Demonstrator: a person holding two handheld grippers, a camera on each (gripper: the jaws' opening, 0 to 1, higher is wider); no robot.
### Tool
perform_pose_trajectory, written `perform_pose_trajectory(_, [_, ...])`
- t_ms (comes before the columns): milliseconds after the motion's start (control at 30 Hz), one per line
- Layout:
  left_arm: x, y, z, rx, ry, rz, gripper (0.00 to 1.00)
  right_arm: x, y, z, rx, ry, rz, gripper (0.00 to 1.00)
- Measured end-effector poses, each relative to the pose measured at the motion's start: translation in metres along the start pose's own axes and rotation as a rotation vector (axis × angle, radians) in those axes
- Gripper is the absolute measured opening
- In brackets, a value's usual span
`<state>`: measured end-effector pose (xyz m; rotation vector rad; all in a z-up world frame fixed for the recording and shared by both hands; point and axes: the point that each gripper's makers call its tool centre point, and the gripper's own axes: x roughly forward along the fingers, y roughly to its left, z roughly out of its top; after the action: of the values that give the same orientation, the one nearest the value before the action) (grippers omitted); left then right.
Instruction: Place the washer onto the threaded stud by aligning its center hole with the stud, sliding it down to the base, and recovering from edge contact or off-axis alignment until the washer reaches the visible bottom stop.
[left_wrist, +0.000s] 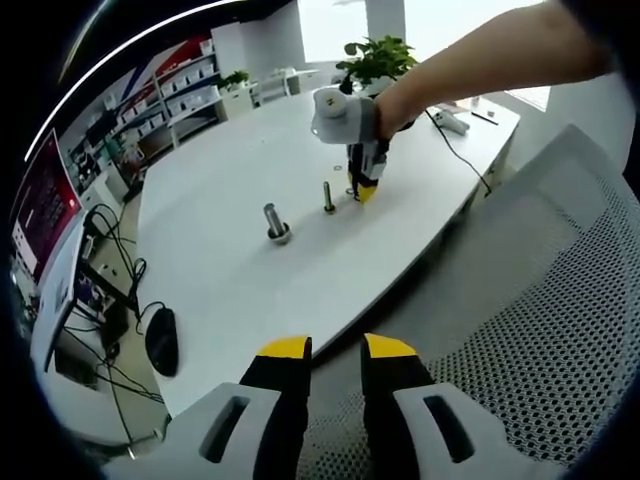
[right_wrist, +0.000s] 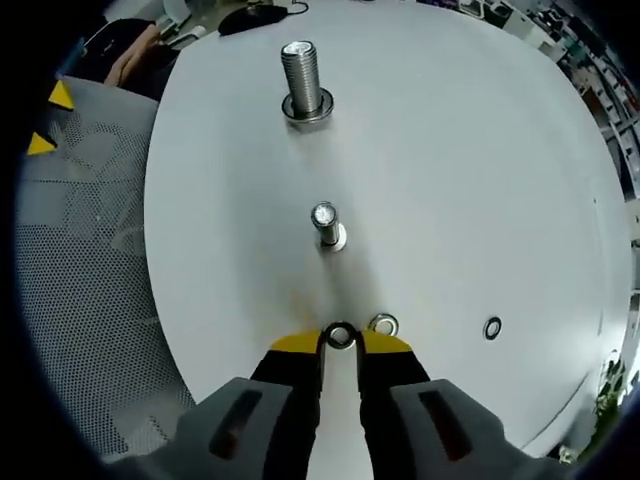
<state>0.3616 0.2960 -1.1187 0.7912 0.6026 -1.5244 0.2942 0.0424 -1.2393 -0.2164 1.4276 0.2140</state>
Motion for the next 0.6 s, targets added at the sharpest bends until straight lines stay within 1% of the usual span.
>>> perform_pose_trajectory(100, [0.0009,-0.0004,-0.0006,-0.010,0.013,0.002,0.17,-0.0008,0.0005,-0.0002,0.007,0.009,-0.005,0.14])
perform_pose_trajectory(167, [0.0015,-0.0023,-0.0005,-0.003,0.017,-0.002,0.17,-0.0004,-0.0001,0.0003,0.010,0.013,-0.004,0.14])
perform_pose_trajectory(300, [0.0008,-0.0053,0.0005,0.009,0.005,-0.001,0.16,0.0031,-0.0032,0.0010,0.033,0.010,-0.007,0.15])
perform_pose_trajectory(433, [0.0009,-0.0034,0.0000,0.003,0.006,0.001,0.16,-0.0012,0.0012,0.0000,0.026,0.008,-0.014,0.15])
perform_pose_trajectory(533, [0.0013,-0.0031,-0.0001,0.003,0.008,0.001,0.16,0.0020,-0.0010,0.0013,0.016,0.017,-0.024,0.15])
perform_pose_trajectory(600, [0.0011,-0.0027,-0.0008,-0.001,0.009,0.003,0.16,0.0004,0.0023,0.0011,0.009,0.030,-0.037,0.15])
